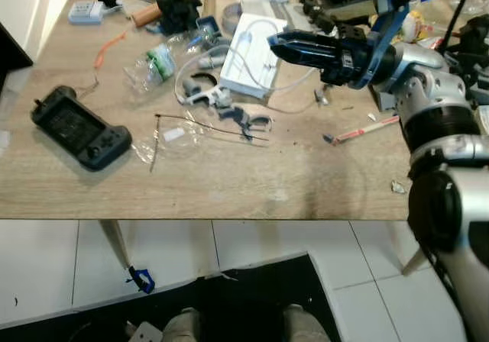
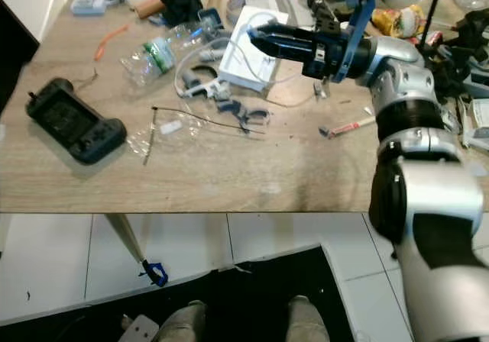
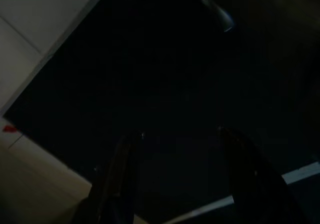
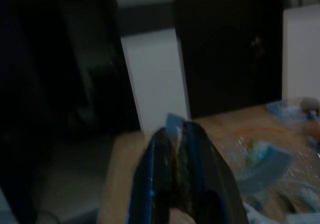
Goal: Picking trash to rubbish bin
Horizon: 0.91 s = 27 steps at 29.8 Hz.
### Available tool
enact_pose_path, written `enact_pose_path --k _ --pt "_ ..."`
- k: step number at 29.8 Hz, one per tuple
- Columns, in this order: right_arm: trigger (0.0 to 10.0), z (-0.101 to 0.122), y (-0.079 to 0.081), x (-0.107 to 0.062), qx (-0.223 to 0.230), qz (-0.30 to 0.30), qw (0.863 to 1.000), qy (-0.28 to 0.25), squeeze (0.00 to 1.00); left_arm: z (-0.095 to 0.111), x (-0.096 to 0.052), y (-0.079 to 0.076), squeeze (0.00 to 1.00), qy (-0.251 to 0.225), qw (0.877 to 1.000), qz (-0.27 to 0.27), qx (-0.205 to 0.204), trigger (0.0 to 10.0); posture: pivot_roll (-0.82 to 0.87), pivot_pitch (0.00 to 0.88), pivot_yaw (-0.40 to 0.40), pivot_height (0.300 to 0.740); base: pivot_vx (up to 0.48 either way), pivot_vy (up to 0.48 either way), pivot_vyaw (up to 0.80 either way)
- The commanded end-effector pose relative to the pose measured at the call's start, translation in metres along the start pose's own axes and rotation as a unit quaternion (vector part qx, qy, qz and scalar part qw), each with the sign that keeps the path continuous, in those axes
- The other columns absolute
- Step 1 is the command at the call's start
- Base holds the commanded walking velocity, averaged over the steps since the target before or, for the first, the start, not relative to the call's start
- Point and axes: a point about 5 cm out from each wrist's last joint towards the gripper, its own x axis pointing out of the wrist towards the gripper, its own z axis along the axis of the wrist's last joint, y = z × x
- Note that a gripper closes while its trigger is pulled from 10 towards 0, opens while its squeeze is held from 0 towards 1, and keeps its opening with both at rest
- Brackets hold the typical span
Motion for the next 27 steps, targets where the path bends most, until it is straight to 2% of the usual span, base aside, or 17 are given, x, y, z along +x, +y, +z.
enact_pose_path --k 1,2,3,4,5,6,7,9,10,12,14,19,21,27 --pt "10.0 -0.004 0.016 0.008 0.031 0.039 0.997 -0.057 0.00 -0.011 -0.002 0.003 0.00 0.024 1.000 0.015 -0.008 10.0 0.02 0.105 0.053 0.740 0.000 0.000 0.00" --pt "10.0 -0.004 0.016 0.008 0.031 0.039 0.997 -0.057 0.00 -0.011 -0.002 0.003 0.00 0.024 1.000 0.015 -0.008 10.0 0.02 0.105 0.053 0.740 0.000 0.000 0.00" --pt "10.0 -0.014 0.030 0.012 0.051 0.056 0.994 -0.084 0.00 -0.008 -0.002 0.008 0.00 0.021 0.999 0.029 -0.015 10.0 0.02 0.094 0.050 0.740 0.000 0.000 0.00" --pt "10.0 -0.044 0.060 0.019 0.095 0.064 0.984 -0.136 0.00 0.000 -0.002 0.018 0.00 0.010 0.997 0.057 -0.053 10.0 0.01 0.074 0.046 0.740 0.000 0.000 0.00" --pt "10.0 -0.054 0.069 0.021 0.110 0.056 0.980 -0.154 0.00 0.003 -0.002 0.021 0.00 0.005 0.995 0.065 -0.069 10.0 0.01 0.072 0.045 0.740 0.000 0.000 0.00" --pt "10.0 -0.054 0.069 0.021 0.110 0.056 0.980 -0.154 0.00 0.003 -0.002 0.021 0.00 0.005 0.995 0.065 -0.069 10.0 0.01 0.072 0.045 0.740 0.000 0.000 0.00" --pt "10.0 -0.065 0.079 0.023 0.124 0.045 0.976 -0.171 0.00 0.005 -0.002 0.024 0.00 0.001 0.994 0.071 -0.088 10.0 0.00 0.068 0.042 0.740 0.000 0.000 0.00" --pt "10.0 -0.065 0.079 0.023 0.124 0.045 0.976 -0.171 0.00 0.005 -0.002 0.024 0.00 0.001 0.994 0.071 -0.088 10.0 0.00 0.068 0.042 0.740 0.000 0.000 0.00" --pt "10.0 -0.079 0.095 0.029 0.153 0.030 0.966 -0.205 0.00 0.009 -0.001 0.026 0.00 -0.005 0.990 0.079 -0.119 10.0 -0.02 0.051 0.048 0.740 0.000 0.000 0.00" --pt "10.0 -0.079 0.095 0.029 0.153 0.030 0.966 -0.205 0.00 0.009 -0.001 0.026 0.00 -0.005 0.990 0.079 -0.119 10.0 -0.02 0.051 0.048 0.740 0.000 0.000 0.00" --pt "10.0 -0.087 0.108 0.033 0.176 0.030 0.960 -0.217 0.00 0.011 0.000 0.024 0.00 -0.004 0.987 0.080 -0.139 10.0 -0.04 0.039 0.051 0.740 0.000 0.000 0.00" --pt "10.0 -0.088 0.118 0.030 0.204 0.024 0.956 -0.209 0.00 0.016 0.002 0.018 0.00 -0.002 0.986 0.076 -0.150 10.0 -0.05 0.017 0.053 0.740 0.000 0.000 0.00" --pt "10.0 -0.089 0.118 0.030 0.204 0.010 0.958 -0.202 0.00 0.019 0.003 0.016 0.00 -0.003 0.986 0.073 -0.147 10.0 -0.05 0.012 0.051 0.740 0.000 0.000 0.00" --pt "10.0 -0.100 0.114 0.033 0.202 -0.048 0.961 -0.179 0.00 0.027 0.005 0.010 0.00 -0.008 0.988 0.061 -0.139 10.0 -0.04 0.000 0.046 0.740 -0.357 0.000 0.00"
